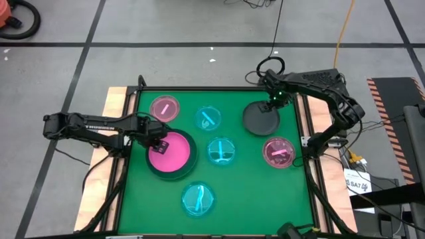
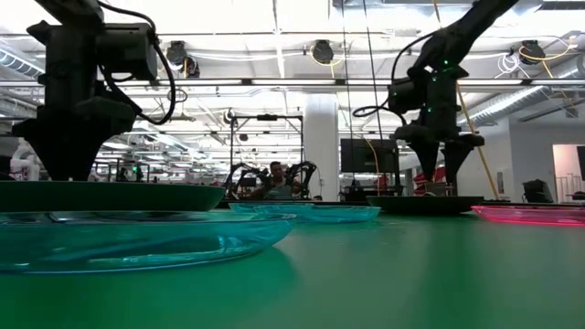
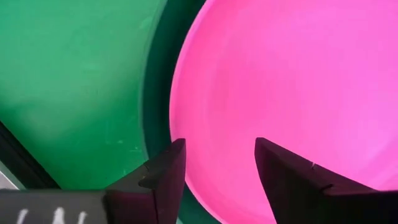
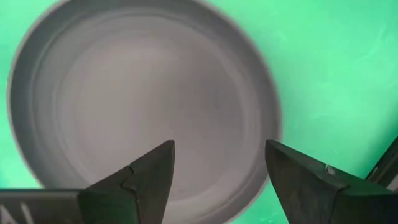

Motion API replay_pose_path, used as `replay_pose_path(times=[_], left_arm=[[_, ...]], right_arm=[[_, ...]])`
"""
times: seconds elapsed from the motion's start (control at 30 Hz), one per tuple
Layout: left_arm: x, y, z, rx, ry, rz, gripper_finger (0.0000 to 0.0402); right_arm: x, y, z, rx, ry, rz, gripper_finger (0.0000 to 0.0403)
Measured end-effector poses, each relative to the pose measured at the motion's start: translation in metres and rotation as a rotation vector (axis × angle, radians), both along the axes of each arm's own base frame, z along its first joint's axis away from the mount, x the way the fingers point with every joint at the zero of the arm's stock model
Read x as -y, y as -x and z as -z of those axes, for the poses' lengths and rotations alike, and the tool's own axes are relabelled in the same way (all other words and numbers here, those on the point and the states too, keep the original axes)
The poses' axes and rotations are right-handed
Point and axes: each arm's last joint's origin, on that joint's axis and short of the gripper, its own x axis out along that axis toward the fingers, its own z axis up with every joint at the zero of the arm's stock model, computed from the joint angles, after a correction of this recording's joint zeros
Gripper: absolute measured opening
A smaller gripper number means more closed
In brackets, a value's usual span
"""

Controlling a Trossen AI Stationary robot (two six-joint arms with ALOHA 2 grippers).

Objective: Stack plastic plates
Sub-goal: Stack the black plate on top of the pink plate

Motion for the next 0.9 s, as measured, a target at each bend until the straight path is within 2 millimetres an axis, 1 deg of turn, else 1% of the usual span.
replay_pose_path(times=[0.13, 0.27, 0.43, 0.57, 0.77, 0.9], left_arm=[[-0.001, -0.005, -0.008, 0.033, -0.007, 0.020, 0.0198], [-0.002, -0.011, -0.020, 0.077, -0.020, 0.044, 0.0198], [-0.004, -0.018, -0.033, 0.120, -0.055, 0.056, 0.0198], [-0.005, -0.021, -0.039, 0.141, -0.081, 0.063, 0.0198], [-0.005, -0.022, -0.044, 0.154, -0.096, 0.073, 0.0198], [-0.005, -0.022, -0.044, 0.154, -0.096, 0.070, 0.0198]], right_arm=[[0.008, 0.008, 0.000, 0.006, 0.012, 0.021, 0.0242], [0.014, 0.016, 0.000, -0.034, 0.044, 0.036, 0.0242], [0.020, 0.023, 0.002, -0.024, 0.058, 0.043, 0.0242], [0.018, 0.028, 0.013, 0.001, 0.032, 0.052, 0.0242], [0.005, 0.036, 0.036, -0.004, -0.043, 0.053, 0.0241], [-0.003, 0.040, 0.048, 0.009, -0.082, 0.054, 0.0226]])
